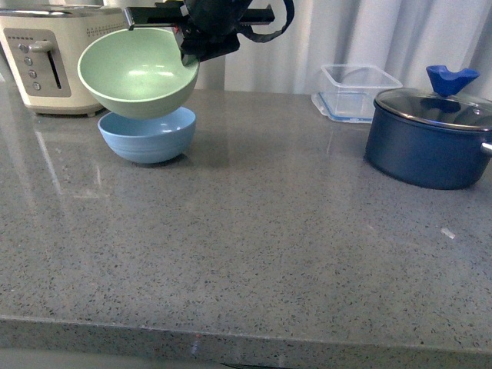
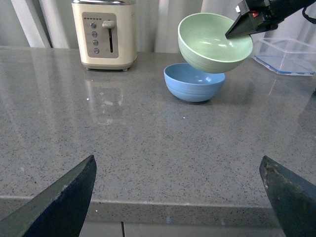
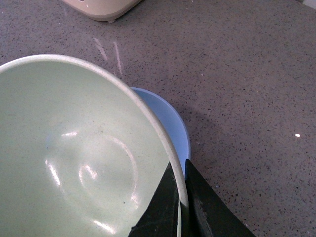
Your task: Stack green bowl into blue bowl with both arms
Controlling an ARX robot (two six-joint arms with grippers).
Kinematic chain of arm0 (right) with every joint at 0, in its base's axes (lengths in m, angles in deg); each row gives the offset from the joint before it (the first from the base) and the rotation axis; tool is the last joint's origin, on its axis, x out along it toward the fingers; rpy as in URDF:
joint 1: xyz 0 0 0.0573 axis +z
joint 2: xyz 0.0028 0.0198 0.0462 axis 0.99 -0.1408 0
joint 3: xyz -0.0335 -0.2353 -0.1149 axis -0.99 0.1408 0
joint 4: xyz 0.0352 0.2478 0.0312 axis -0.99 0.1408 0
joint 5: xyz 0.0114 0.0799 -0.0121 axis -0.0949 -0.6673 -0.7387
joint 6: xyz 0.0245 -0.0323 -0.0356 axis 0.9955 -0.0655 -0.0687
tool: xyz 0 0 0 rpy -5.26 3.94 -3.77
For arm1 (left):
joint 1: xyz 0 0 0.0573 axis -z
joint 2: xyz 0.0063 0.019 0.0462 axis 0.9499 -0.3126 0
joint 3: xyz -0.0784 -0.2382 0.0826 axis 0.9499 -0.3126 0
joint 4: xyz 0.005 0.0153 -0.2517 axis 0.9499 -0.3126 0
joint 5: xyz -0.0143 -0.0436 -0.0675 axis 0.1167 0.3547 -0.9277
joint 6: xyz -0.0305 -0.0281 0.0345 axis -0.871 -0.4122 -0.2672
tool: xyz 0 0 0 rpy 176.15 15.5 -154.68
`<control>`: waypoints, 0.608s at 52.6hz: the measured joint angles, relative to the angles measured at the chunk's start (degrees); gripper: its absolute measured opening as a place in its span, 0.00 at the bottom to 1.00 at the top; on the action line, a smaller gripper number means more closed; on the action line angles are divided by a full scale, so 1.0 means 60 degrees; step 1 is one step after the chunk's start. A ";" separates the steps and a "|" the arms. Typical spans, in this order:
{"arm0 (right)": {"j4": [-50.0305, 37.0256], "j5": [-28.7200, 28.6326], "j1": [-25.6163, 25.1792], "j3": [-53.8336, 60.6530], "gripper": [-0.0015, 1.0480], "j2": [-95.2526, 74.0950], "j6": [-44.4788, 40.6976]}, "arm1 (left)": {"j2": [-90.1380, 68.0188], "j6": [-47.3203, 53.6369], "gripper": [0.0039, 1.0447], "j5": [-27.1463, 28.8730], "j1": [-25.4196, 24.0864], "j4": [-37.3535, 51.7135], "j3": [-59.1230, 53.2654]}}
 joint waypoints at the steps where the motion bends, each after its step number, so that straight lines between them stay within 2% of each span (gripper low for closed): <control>1: -0.0055 -0.0047 0.0022 0.0000 0.01 -0.0044 -0.0051 | 0.0000 0.0000 0.94 0.0000 0.0000 0.0000 0.0000; 32: -0.0510 -0.0328 0.0164 0.0000 0.01 -0.0463 -0.0313 | 0.0000 0.0000 0.94 0.0004 0.0000 0.0000 0.0000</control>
